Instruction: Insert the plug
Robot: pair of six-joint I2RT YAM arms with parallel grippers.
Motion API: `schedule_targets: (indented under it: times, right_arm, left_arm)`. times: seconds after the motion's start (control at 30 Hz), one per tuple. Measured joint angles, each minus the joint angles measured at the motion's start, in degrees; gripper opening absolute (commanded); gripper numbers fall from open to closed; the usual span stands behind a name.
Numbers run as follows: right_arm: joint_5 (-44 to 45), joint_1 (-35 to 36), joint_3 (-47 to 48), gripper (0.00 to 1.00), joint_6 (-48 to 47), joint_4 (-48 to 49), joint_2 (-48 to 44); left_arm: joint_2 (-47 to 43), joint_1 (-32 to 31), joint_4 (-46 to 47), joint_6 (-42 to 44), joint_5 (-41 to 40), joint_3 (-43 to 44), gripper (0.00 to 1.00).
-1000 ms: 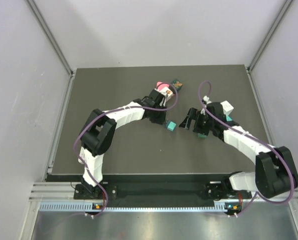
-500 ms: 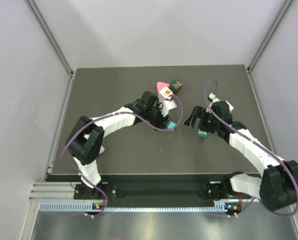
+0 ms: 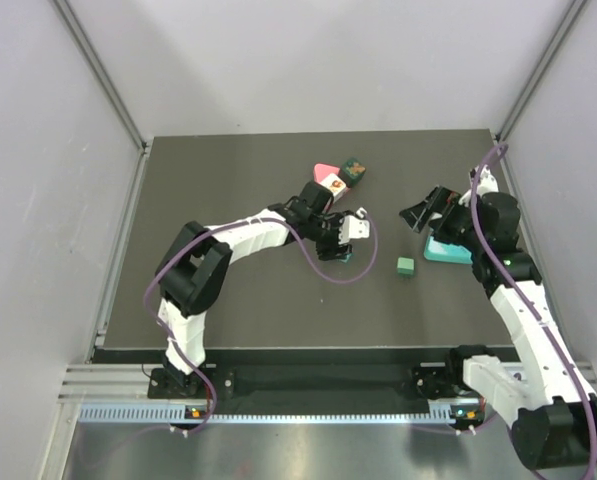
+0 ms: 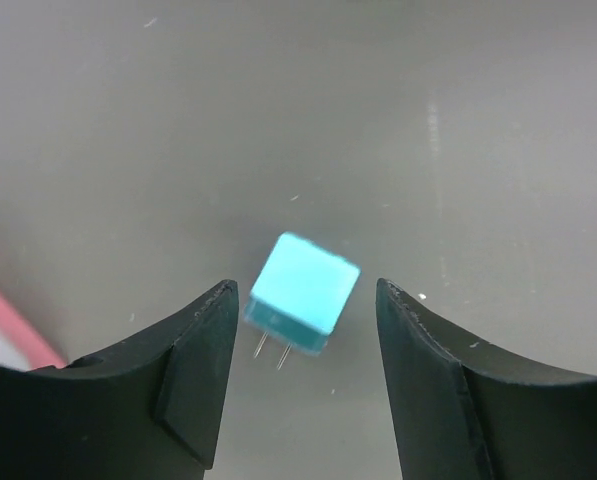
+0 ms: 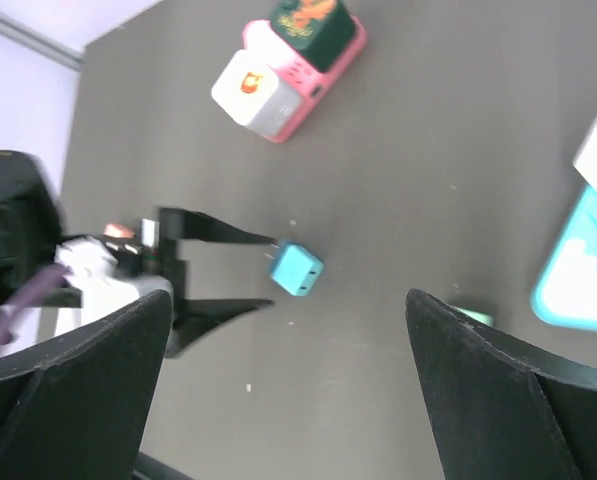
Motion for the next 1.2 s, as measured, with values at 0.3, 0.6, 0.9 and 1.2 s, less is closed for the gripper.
schedule_targets:
  times: [0.3,0.6,0.9,1.2]
  right_arm:
    - [-2.91,-1.25,0.63,1.0,-0.07,-0.98,-0.04]
    - [-3.8,-1.49,0.63,1.0,-0.2,-0.98,-0.07]
    - [-4.07,-1.7,-0.55,0.99,-1.16,-0.24,-0.04]
    - [-10.71,-1.18,-7.56,0.76,-4.02,3.89,5.27]
  left_arm:
    - [4.46,-0.61,-4.63,9.2,2.49,2.23,0.64]
    - [7.8,-0.61,-3.56,10.91,0.52,4.76,0.63]
    - [7.61,-0.52,-3.48,10.64,1.73,3.15,0.0]
    - [0.61,0.92,-1.22,-0.66,11.67,-4.0,0.0]
